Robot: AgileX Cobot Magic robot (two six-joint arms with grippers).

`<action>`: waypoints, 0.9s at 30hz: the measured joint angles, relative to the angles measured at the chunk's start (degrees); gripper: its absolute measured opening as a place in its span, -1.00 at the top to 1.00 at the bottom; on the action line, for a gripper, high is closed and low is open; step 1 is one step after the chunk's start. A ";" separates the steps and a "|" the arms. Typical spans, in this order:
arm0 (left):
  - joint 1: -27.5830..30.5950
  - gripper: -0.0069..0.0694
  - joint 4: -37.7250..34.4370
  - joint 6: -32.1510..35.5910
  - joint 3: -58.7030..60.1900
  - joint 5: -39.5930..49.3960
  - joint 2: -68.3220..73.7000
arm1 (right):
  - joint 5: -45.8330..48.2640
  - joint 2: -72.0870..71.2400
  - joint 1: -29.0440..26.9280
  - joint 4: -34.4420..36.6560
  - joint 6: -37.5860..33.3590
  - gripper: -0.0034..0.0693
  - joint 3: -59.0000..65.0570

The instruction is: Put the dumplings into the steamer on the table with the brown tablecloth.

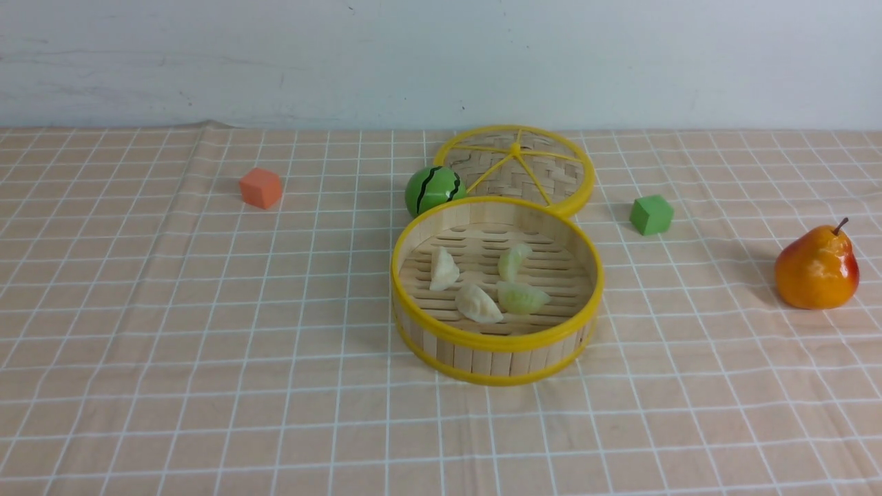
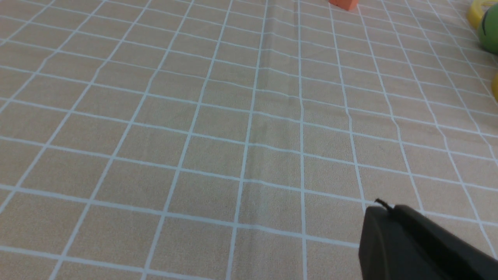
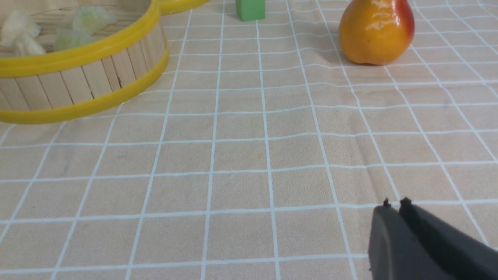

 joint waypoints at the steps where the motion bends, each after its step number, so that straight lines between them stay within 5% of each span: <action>1: 0.00 0.86 0.00 0.00 0.00 0.00 0.00 | 0.00 0.00 0.00 0.00 0.00 0.81 0.00; 27: 0.00 0.85 0.00 -0.13 0.00 -0.05 0.00 | 0.00 0.00 0.00 0.06 0.00 0.70 0.00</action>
